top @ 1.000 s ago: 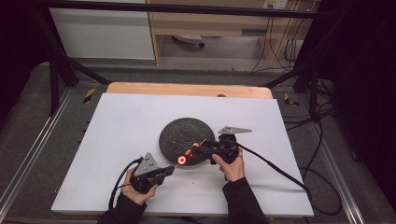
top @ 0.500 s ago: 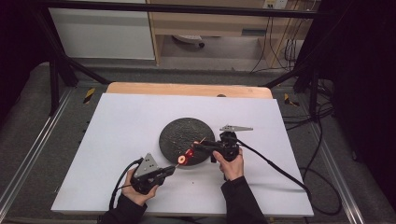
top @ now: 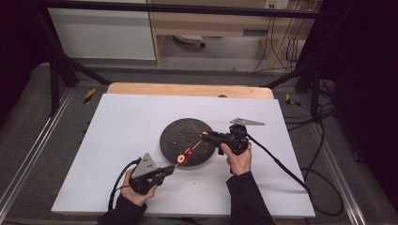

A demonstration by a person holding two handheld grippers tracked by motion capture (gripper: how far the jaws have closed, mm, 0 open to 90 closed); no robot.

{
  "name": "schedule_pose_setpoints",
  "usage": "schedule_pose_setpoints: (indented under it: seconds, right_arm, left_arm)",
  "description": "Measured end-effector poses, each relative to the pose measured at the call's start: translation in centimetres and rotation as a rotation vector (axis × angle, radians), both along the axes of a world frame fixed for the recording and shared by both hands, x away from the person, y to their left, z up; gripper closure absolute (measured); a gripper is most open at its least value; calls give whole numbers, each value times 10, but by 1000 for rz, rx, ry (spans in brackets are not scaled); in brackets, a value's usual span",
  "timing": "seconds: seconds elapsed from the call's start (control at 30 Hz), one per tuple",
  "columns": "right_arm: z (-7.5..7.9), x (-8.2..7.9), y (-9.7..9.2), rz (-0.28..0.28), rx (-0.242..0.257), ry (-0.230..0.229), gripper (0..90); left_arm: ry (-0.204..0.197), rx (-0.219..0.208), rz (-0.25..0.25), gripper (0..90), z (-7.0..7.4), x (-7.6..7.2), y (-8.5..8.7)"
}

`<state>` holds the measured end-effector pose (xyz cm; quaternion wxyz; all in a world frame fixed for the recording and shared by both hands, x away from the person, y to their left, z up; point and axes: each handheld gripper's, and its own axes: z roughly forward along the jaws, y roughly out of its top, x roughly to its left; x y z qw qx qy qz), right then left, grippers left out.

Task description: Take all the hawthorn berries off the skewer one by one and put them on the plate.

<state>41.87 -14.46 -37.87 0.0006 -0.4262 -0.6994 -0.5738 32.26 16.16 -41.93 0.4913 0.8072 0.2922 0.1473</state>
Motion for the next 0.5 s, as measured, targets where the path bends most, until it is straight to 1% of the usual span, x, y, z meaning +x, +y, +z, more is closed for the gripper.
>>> schedule_pose_setpoints:
  seconds: [0.17,0.33,0.4,0.5]
  right_arm:
    - [6,5,-6,-16,-2,-8,610]
    - [15,13,-17,-52,4,-28,610]
    - [17,16,-21,-70,-9,-33,611]
    - [16,19,-22,-78,-21,-40,610]
  left_arm:
    - [0,1,3,881,0,0,1]
    - [3,-1,14,881,0,2,3]
    - [4,0,14,881,0,2,4]
    - [4,-8,23,881,1,3,6]
